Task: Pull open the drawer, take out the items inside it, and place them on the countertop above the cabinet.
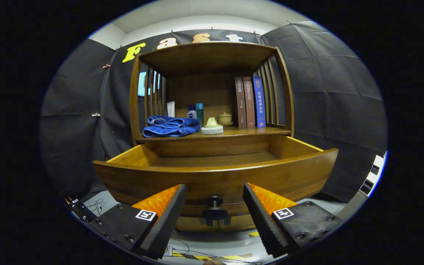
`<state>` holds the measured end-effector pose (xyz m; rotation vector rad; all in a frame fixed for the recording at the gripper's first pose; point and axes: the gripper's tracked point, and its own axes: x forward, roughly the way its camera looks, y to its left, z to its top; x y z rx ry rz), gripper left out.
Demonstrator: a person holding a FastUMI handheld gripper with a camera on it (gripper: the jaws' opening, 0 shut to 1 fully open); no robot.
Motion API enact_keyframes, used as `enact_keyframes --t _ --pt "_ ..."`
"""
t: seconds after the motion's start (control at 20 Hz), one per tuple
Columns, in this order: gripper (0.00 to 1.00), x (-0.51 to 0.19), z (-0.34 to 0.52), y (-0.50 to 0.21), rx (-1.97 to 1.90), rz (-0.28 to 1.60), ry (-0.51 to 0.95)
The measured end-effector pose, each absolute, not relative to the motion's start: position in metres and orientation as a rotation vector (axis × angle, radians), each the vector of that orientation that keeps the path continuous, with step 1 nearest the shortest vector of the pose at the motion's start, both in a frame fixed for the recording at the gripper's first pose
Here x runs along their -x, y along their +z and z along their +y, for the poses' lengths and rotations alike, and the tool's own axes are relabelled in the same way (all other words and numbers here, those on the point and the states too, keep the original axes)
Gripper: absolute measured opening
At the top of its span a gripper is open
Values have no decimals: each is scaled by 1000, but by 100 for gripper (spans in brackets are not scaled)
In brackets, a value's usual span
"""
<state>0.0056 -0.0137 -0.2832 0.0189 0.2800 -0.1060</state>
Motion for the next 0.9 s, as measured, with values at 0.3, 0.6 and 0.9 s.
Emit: enact_keyframes --t 0.3,0.6,0.9 --pt "99 -18 -16 -291 -16 290 -113" --pt "99 -48 -16 -288 -30 292 -112" --pt "99 -100 -20 -287 -34 279 -108"
